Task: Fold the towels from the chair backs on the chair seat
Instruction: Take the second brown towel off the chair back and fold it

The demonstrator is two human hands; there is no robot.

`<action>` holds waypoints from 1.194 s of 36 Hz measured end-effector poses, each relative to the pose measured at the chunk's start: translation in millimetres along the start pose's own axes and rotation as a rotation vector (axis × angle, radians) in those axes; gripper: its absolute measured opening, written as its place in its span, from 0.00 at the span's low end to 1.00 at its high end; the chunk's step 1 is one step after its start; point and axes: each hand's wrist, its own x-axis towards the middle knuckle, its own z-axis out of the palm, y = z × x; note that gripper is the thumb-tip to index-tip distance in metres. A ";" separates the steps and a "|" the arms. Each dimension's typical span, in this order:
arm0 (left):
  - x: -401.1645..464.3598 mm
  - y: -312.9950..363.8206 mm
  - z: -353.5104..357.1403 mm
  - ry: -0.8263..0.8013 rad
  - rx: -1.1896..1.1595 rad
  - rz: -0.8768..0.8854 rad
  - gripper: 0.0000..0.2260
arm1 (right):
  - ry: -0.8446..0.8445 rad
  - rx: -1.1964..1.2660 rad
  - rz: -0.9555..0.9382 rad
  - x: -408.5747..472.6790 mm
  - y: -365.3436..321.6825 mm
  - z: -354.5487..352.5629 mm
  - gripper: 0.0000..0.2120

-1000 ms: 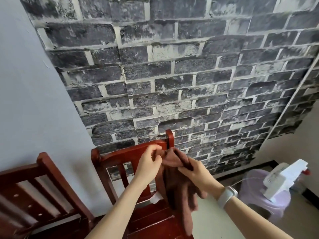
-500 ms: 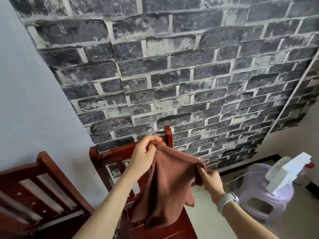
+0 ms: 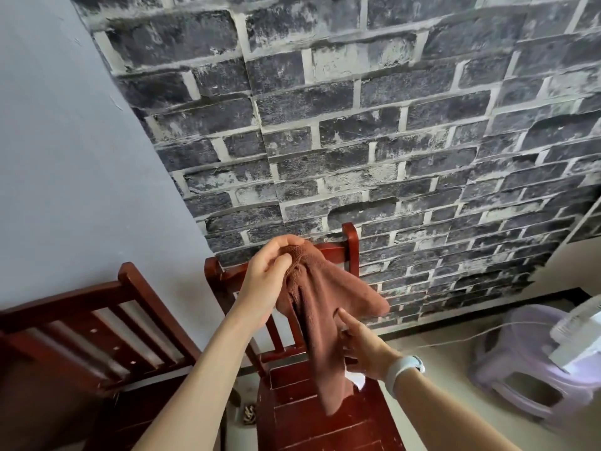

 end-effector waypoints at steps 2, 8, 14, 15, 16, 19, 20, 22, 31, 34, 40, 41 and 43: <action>-2.3 -1.7 -6.2 0.035 0.016 0.005 0.19 | -0.016 0.011 0.041 9.4 8.4 7.7 0.32; -12.3 -3.7 -24.7 0.108 -0.002 -0.014 0.18 | -0.024 0.101 -0.048 22.2 22.2 31.2 0.05; -26.0 -3.7 -47.8 0.137 0.022 -0.029 0.19 | -0.015 0.179 -0.191 28.2 20.3 58.9 0.07; -28.1 -5.8 -52.8 0.153 0.049 -0.028 0.20 | 0.036 0.181 -0.250 29.8 18.3 59.5 0.12; -30.1 -7.5 -57.3 0.167 0.069 -0.026 0.21 | 0.079 0.170 -0.305 30.4 14.5 60.0 0.19; -35.5 -11.7 -66.8 0.191 0.101 -0.036 0.23 | 0.112 0.054 -0.402 32.0 0.8 61.7 0.32; -37.3 -12.1 -68.5 0.189 0.106 -0.037 0.24 | 0.114 0.028 -0.412 33.2 -3.1 63.8 0.29; -40.7 -11.3 -70.7 0.165 0.110 -0.032 0.23 | 0.096 -0.036 -0.423 33.9 -8.5 70.9 0.18; -38.9 -14.6 -90.7 0.377 0.085 -0.003 0.21 | 0.113 -0.483 -0.517 30.4 -3.4 87.8 0.10; -39.1 -27.6 -100.5 0.499 0.066 -0.030 0.19 | 0.131 -0.615 -0.452 26.5 -0.4 71.4 0.12; -46.9 -55.2 -96.8 0.540 0.018 -0.107 0.12 | -0.122 -0.433 -0.147 20.0 11.6 22.1 0.11; -47.7 -59.1 -94.8 0.514 0.033 -0.128 0.11 | -0.088 -0.458 -0.150 19.7 13.5 14.2 0.08; -48.8 -67.3 -89.4 0.453 0.103 -0.169 0.11 | 0.053 -0.559 -0.208 17.9 14.9 0.5 0.04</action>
